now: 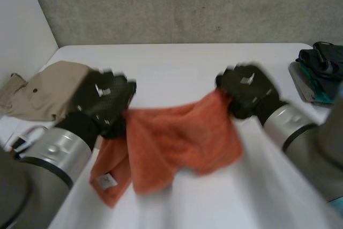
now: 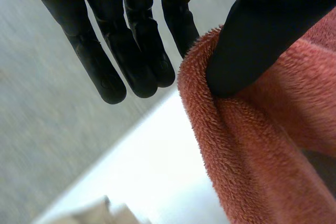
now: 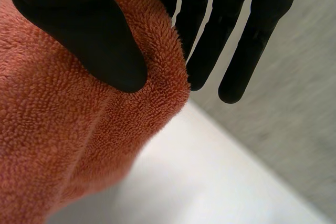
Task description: Fold the laundry.
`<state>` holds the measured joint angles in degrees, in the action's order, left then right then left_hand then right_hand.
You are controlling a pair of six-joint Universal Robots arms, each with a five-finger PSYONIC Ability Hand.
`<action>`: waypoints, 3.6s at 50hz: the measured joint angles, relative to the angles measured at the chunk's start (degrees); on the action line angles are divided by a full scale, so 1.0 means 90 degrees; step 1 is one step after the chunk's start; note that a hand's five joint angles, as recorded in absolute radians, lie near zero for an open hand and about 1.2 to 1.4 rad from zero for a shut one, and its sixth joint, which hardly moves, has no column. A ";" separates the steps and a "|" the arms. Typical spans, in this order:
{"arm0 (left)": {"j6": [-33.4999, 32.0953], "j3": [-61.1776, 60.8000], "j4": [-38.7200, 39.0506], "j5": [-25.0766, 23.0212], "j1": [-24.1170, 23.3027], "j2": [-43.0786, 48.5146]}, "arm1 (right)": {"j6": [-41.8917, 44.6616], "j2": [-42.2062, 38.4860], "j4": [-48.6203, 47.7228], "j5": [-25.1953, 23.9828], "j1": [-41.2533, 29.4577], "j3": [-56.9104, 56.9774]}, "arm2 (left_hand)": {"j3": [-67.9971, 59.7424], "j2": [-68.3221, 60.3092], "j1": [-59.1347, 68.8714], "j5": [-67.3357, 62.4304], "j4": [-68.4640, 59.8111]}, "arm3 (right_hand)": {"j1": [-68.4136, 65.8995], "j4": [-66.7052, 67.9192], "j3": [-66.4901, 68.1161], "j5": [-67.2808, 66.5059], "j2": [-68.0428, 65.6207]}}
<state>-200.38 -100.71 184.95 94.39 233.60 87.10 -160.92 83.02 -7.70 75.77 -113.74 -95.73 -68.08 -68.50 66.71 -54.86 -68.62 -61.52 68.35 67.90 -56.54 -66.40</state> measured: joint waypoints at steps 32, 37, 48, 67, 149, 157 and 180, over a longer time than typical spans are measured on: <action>-0.0002 0.3071 -0.0024 0.0742 0.0447 0.3896 | 0.0951 -0.4261 0.0415 0.0462 -0.0147 0.3853 | 0.4418 0.4506 -0.5009 0.4158 0.4537 | 0.5365 -0.5877 -0.5891 0.5747 0.5861; -0.0257 0.3424 -0.0416 0.0999 0.0436 0.3835 | 0.0471 -0.3933 -0.0213 0.1254 -0.0175 0.3848 | 0.6250 0.6300 -0.6214 0.5770 0.6342 | 0.5404 -0.6306 -0.6246 0.5981 0.6061; 0.0003 0.1563 -0.1128 0.1278 -0.0081 0.1957 | 0.0279 -0.2075 0.0011 0.0882 0.0407 0.2716 | 0.6250 0.6301 -0.6214 0.5770 0.6342 | 0.5404 -0.6306 -0.6246 0.5981 0.6061; 0.0921 0.0019 -0.0449 0.0980 -0.0370 0.2162 | 0.0634 -0.1143 0.0535 -0.0537 0.1102 0.0147 | 0.6250 0.6301 -0.6214 0.5770 0.6342 | 0.5404 -0.6306 -0.6246 0.5981 0.6061; 0.0723 0.2085 -0.1853 0.0587 0.1289 0.0985 | 0.2160 -0.2890 0.1129 -0.1329 0.1940 0.3858 | -0.0016 -0.0009 -0.0223 -0.0105 -0.0005 | -0.0330 0.0010 0.0003 -0.0021 -0.0105; 0.0298 0.2641 -0.2544 0.0145 0.1681 0.0833 | 0.2334 -0.0805 0.3369 -0.1755 0.2525 0.3825 | -0.0016 -0.0009 -0.0223 -0.0105 -0.0006 | -0.0330 0.0011 0.0003 -0.0041 -0.0105; -0.0446 0.5941 0.0764 -0.0036 0.1913 0.3779 | 0.1990 -0.2884 0.1502 0.0610 0.1259 0.6016 | -0.0039 -0.0021 -0.0222 -0.0105 -0.0030 | -0.0330 0.0020 0.0008 -0.0076 -0.0105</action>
<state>-204.39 -47.24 191.82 94.06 250.82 121.10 -143.02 57.06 5.82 81.26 -102.41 -41.59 -68.43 -68.68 64.71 -55.81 -68.89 -64.49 68.52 67.98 -57.23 -67.34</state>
